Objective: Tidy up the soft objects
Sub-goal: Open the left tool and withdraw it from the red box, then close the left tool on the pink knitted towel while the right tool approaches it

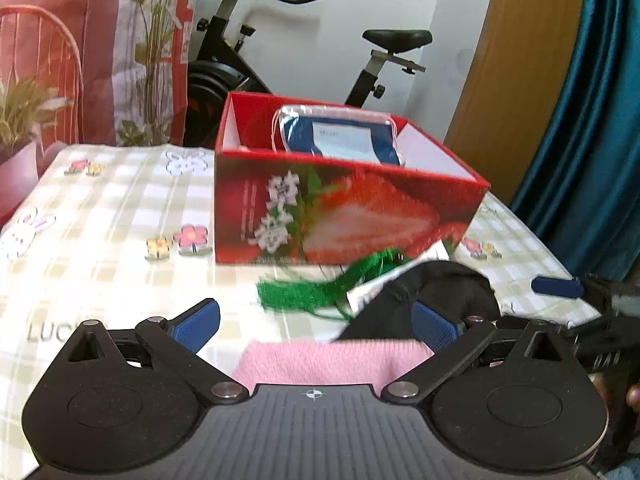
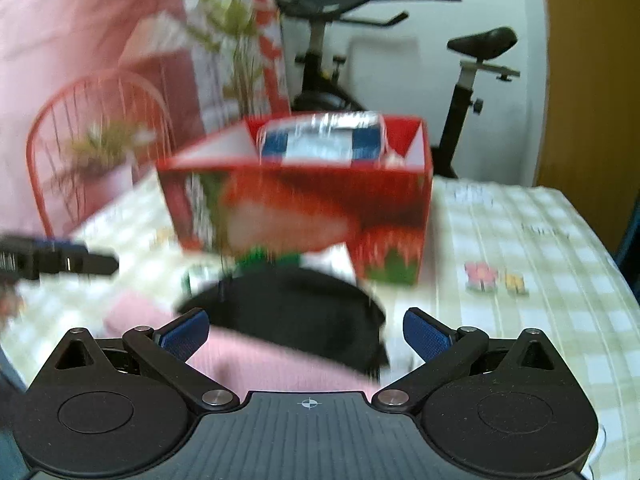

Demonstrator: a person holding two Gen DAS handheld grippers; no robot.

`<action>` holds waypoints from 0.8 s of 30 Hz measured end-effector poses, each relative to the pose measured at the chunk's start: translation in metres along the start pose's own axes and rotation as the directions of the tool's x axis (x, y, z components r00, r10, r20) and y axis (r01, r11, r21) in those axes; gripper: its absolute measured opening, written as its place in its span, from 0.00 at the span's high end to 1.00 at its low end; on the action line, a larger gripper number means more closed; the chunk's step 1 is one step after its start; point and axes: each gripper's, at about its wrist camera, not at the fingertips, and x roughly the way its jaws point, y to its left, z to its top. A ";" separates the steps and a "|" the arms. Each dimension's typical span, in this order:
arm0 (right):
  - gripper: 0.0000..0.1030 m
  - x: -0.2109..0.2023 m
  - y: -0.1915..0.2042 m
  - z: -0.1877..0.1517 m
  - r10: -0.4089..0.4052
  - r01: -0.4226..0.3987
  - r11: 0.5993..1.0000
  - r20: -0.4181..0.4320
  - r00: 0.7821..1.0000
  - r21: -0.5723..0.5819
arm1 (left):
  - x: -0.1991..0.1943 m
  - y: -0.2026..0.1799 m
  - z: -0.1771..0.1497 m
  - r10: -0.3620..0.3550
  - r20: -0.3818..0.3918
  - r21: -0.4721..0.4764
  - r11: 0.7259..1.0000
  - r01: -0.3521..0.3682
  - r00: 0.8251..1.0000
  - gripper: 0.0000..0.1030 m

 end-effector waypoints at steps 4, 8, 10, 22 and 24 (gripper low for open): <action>0.00 0.010 0.011 -0.013 -0.003 -0.001 0.999 -0.072 0.997 -0.047 | 0.006 -0.006 -0.017 0.007 -0.028 0.012 1.000 -0.007 1.000 0.00; 0.00 0.020 0.017 -0.017 -0.016 0.008 0.995 -0.075 0.997 -0.101 | 0.013 -0.007 -0.028 0.009 -0.055 0.020 1.000 -0.008 0.998 0.00; 0.00 0.027 0.019 -0.018 -0.014 0.006 0.994 -0.082 0.996 -0.105 | 0.016 -0.004 -0.031 0.012 -0.067 0.004 1.000 -0.011 0.998 0.00; 0.00 0.075 0.026 0.002 0.006 -0.011 0.998 -0.082 0.997 -0.065 | 0.023 0.018 -0.035 0.043 -0.045 -0.149 0.988 -0.049 0.998 0.00; 0.00 0.081 0.027 0.005 0.002 -0.006 0.998 -0.067 0.998 -0.063 | 0.021 0.019 -0.034 0.047 -0.032 -0.158 0.986 -0.052 0.998 0.00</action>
